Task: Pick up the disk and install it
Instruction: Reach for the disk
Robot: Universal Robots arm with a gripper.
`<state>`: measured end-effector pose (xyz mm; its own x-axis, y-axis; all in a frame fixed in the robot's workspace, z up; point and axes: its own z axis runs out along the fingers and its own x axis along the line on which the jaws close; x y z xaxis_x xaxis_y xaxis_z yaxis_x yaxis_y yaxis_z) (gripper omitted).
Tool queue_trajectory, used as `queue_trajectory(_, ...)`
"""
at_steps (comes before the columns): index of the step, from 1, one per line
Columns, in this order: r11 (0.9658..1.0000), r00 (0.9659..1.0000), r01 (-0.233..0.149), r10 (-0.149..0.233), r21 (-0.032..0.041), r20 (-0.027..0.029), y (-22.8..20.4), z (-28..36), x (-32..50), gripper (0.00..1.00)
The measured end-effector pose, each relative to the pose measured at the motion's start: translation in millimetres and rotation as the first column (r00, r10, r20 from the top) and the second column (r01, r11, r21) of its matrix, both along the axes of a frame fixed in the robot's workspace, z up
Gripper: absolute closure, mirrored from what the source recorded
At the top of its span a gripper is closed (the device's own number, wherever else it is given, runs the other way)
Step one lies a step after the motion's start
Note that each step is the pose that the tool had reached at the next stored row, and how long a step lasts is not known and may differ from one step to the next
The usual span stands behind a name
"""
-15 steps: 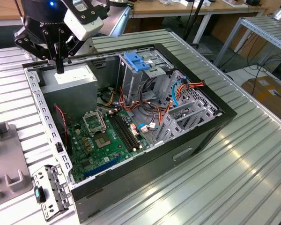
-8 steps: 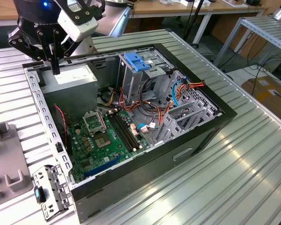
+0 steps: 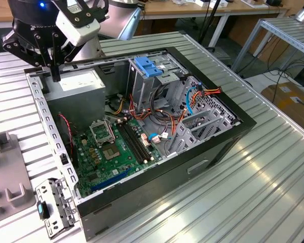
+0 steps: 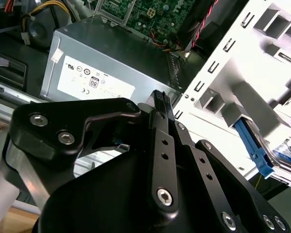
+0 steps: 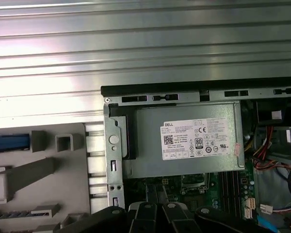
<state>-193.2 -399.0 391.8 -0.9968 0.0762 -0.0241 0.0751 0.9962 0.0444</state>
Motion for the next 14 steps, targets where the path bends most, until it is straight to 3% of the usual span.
queue_trajectory(14, 1.0000, 1.0000, 0.000, 0.000, 0.0031, -0.0001, 2.0, -0.9, -14.2, 0.89)
